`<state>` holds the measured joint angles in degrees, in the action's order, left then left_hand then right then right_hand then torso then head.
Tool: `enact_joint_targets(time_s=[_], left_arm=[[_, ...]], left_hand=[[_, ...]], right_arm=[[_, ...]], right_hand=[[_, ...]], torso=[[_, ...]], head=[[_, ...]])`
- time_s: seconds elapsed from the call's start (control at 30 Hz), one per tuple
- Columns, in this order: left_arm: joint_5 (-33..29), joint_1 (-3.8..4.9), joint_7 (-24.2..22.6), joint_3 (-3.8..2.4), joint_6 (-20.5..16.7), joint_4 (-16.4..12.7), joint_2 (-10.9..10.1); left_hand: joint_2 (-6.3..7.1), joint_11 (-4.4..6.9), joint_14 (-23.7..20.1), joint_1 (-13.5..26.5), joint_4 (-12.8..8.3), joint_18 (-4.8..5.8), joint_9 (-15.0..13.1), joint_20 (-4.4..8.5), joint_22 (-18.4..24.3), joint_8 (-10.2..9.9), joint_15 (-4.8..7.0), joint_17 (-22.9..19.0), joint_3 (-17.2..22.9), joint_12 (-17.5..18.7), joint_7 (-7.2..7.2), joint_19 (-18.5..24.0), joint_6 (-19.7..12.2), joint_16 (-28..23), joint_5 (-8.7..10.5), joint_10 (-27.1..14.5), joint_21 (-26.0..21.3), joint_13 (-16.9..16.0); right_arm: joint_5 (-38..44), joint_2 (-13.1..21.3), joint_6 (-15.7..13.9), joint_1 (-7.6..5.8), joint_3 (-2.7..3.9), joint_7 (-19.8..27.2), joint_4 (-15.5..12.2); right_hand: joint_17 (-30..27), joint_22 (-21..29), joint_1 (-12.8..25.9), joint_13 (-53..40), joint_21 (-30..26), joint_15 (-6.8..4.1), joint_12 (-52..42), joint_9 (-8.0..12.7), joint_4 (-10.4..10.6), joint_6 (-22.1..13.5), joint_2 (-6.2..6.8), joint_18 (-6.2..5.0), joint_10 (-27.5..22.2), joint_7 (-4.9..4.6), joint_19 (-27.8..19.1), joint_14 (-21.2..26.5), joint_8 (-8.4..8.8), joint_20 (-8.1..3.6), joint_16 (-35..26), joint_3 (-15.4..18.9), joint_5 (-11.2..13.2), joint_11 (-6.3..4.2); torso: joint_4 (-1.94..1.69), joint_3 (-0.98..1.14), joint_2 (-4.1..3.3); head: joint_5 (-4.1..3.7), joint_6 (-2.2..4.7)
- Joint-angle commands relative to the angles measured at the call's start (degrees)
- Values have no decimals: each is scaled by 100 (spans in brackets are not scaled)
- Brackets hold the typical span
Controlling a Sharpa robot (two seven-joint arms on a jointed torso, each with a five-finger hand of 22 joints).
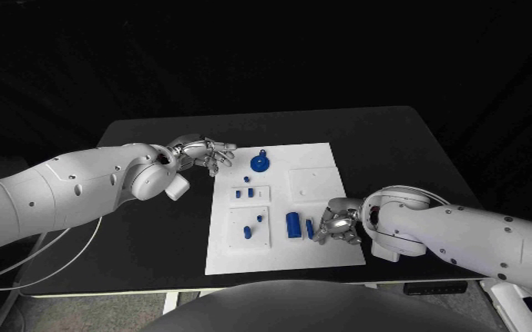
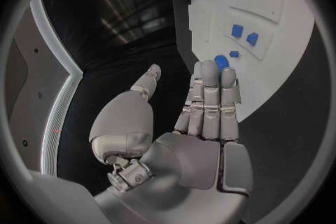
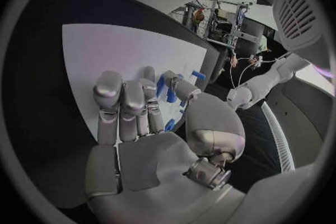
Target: Assemble the parts on the task board
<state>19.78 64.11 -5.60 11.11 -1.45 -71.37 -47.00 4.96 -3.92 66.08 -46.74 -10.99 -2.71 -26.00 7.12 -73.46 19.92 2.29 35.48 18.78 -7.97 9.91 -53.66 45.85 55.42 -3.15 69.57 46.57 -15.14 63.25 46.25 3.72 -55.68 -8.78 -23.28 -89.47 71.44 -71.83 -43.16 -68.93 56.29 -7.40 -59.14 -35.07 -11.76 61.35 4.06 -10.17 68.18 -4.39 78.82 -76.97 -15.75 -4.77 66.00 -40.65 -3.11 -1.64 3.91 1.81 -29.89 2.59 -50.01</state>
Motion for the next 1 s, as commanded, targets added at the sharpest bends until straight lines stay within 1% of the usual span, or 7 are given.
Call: enact_joint_targets(time_s=[0.03,0.27,0.47,0.87,1.0], left_arm=[[15,3,-26,-4,83,-4,11],[22,3,-25,-4,86,-5,15],[26,3,-23,-4,83,-3,15],[36,3,-12,-4,94,1,15],[41,3,-9,-3,98,-2,17]], left_hand=[[-63,-23,-35,4,-24,-343,6,67,-5,36,-7,5,24,-25,-1,-12,-54,-23,12,-19,-38,-7],[-65,-23,-34,0,-27,-343,6,68,-6,37,-6,5,25,-25,-1,-12,-54,-23,12,-20,-38,-7],[-67,-23,-34,-4,-30,-343,7,68,-7,37,-6,6,26,-25,-1,-12,-54,-23,12,-20,-38,-7],[-75,-23,-34,-14,-39,-344,8,68,-10,38,-6,7,29,-26,-1,-14,-55,-23,11,-20,-39,-7],[-77,-23,-34,-18,-43,-344,8,68,-11,39,-6,7,30,-26,-1,-14,-55,-23,11,-21,-40,-7]], right_arm=[[146,-15,-232,5,1,-291,17],[230,-54,-293,5,1,-318,39],[297,-74,-289,5,1,-314,39],[248,-87,-193,5,1,-303,42],[210,-78,-55,5,1,-278,35]], right_hand=[[11,4,-15,3,11,5,35,7,14,34,-44,-483,16,-16,-3,8,31,21,8,-34,22,-10],[20,3,-14,2,16,3,34,9,40,42,-51,-483,21,-14,0,3,30,20,19,-69,23,-12],[20,2,-23,1,19,2,34,10,47,43,-59,-483,23,-13,1,4,31,18,19,-94,24,-13],[24,-1,-13,-1,24,2,34,12,49,43,-19,-483,25,-14,1,3,33,20,24,-102,22,-12],[20,-2,-23,-1,27,3,34,14,36,43,-4,-483,25,-14,0,7,35,19,19,-112,16,-12]], torso=[[-1,2,0],[2,3,-1],[0,2,0],[3,-1,0],[-2,2,0]], head=[[-2,1],[1,1],[-8,1],[0,1],[4,1]])
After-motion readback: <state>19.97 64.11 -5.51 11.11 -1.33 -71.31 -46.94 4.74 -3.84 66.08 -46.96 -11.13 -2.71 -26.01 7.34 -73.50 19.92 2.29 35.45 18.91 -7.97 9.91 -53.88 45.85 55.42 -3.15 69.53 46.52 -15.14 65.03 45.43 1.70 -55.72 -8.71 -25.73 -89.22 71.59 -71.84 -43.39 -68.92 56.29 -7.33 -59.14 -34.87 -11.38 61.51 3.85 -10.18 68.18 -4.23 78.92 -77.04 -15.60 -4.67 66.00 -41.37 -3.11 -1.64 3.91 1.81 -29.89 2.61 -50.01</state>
